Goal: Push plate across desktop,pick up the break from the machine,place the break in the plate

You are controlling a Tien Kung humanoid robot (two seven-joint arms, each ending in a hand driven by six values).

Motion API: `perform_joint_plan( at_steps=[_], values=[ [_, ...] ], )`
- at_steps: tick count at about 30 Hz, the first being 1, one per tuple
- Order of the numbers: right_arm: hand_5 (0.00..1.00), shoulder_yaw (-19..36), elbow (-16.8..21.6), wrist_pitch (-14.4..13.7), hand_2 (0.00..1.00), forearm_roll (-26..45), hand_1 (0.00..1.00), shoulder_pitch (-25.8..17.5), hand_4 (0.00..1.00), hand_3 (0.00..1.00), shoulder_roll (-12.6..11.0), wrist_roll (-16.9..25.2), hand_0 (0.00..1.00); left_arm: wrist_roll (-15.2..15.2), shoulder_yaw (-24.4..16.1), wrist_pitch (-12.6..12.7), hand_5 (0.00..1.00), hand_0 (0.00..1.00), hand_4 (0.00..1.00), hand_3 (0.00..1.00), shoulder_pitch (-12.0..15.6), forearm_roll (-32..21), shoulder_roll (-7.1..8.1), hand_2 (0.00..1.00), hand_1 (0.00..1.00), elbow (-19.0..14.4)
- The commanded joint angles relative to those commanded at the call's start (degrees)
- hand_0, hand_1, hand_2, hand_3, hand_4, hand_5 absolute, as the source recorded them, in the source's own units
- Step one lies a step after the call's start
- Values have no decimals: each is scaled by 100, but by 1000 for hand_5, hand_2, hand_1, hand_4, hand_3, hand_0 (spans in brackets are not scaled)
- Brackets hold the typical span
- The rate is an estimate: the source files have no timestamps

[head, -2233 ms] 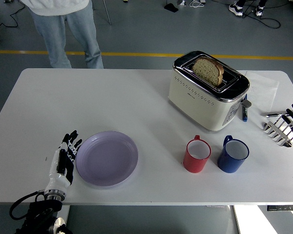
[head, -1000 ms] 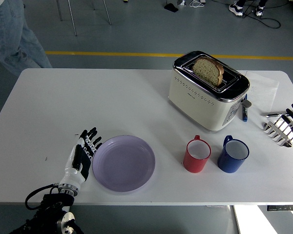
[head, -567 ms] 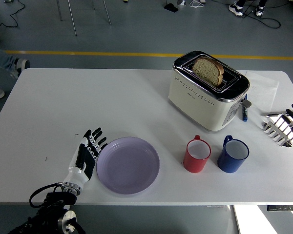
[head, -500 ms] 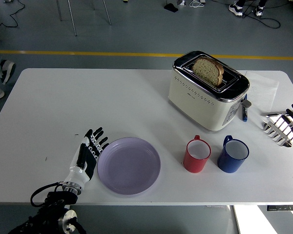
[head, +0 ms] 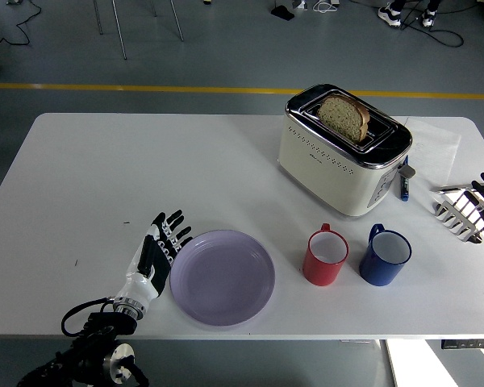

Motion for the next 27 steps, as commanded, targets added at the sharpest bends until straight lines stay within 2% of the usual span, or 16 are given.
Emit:
perform_joint_plan(
  at_steps=[18,27],
  values=[
    [589,0,2,-2,672,2,680,2,512,634,9,2,734,66,377,-109,998,821,606,877,-226,-120,-10,943,864,121],
    [588,-2,0,-1,672,3,680,7,512,632,11,3,736,60,442,-99,998,820,607,878,-278,-119,-16,942,863,129]
  ],
)
